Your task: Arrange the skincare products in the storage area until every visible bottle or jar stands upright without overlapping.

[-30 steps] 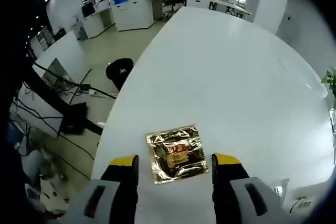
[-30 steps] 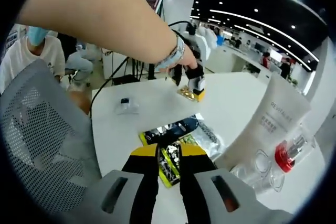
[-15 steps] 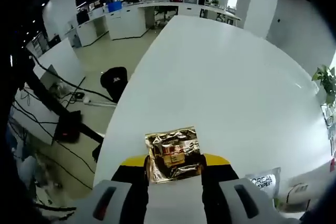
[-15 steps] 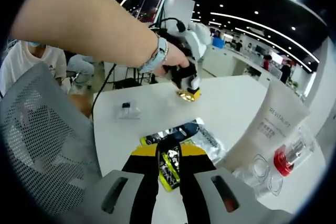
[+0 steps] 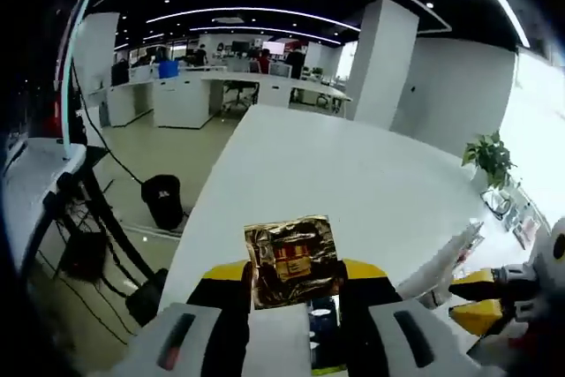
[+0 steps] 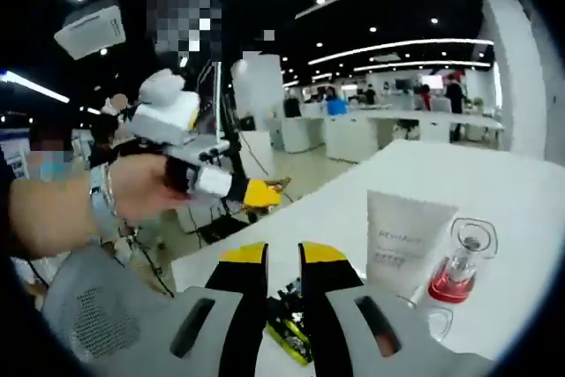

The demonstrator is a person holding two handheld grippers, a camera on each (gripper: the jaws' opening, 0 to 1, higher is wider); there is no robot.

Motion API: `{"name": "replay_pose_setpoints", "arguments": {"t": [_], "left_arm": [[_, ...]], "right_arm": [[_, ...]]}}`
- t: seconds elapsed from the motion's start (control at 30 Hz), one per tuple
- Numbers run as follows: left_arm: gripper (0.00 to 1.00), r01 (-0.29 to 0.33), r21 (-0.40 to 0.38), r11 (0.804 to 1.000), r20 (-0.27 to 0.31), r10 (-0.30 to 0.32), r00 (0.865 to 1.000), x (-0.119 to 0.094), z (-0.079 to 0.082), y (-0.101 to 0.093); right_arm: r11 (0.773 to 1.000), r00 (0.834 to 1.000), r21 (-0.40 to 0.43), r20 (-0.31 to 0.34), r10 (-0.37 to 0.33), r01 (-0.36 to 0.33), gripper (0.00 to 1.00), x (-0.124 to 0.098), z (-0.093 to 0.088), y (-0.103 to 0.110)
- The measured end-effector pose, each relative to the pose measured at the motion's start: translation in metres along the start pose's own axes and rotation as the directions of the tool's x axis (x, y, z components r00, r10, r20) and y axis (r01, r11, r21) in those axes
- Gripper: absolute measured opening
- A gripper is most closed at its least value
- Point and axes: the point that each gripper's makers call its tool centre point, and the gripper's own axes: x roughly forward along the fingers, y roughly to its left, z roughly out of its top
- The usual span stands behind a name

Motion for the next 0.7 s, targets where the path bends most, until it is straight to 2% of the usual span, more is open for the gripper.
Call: {"name": "replay_pose_setpoints", "arguments": {"t": [0.07, 0.13, 0.27, 0.33, 0.4, 0.47, 0.57, 0.63, 0.67, 0.7], "left_arm": [[0.40, 0.043, 0.015, 0.999, 0.031, -0.044, 0.999, -0.013, -0.004, -0.016], [0.40, 0.076, 0.041, 0.996, 0.072, -0.079, 0.994, -0.024, -0.006, -0.028], [0.40, 0.120, 0.073, 0.990, 0.117, -0.128, 0.985, -0.040, -0.011, -0.045], [0.41, 0.137, 0.075, 0.988, 0.129, -0.146, 0.981, -0.044, -0.012, -0.049], [0.41, 0.149, 0.086, 0.985, 0.138, -0.160, 0.977, -0.047, -0.012, -0.053], [0.41, 0.148, 0.095, 0.984, 0.159, -0.162, 0.974, -0.049, -0.010, -0.053], [0.41, 0.157, 0.155, 0.975, 0.160, -0.182, 0.970, -0.050, -0.013, -0.066], [0.41, 0.165, 0.187, 0.968, 0.156, -0.195, 0.968, -0.049, -0.015, -0.070], [0.40, 0.167, 0.197, 0.966, 0.149, -0.198, 0.969, -0.049, -0.017, -0.071], [0.38, 0.141, 0.209, 0.968, 0.138, -0.171, 0.976, -0.047, -0.020, -0.065]], "right_arm": [[0.995, 0.999, 0.091, 0.026, 0.038, -0.040, 0.13, -0.001, 0.010, 0.003], [0.986, 0.997, 0.148, 0.043, 0.067, -0.072, 0.13, 0.000, 0.018, 0.005], [0.961, 0.992, 0.252, 0.081, 0.099, -0.116, 0.13, 0.002, 0.031, 0.005], [0.950, 0.990, 0.278, 0.062, 0.129, -0.141, 0.14, 0.004, 0.029, 0.008], [0.934, 0.985, 0.316, 0.016, 0.172, -0.168, 0.14, 0.006, 0.022, 0.015], [0.931, 0.984, 0.323, 0.009, 0.177, -0.171, 0.14, 0.008, 0.021, 0.015], [0.921, 0.979, 0.337, 0.018, 0.203, -0.197, 0.14, 0.008, 0.023, 0.021], [0.915, 0.975, 0.346, -0.002, 0.222, -0.208, 0.05, 0.010, 0.021, 0.025], [0.913, 0.974, 0.358, -0.032, 0.224, -0.198, 0.01, 0.011, 0.016, 0.026], [0.918, 0.977, 0.363, -0.072, 0.199, -0.160, 0.00, 0.011, 0.009, 0.021]]}}
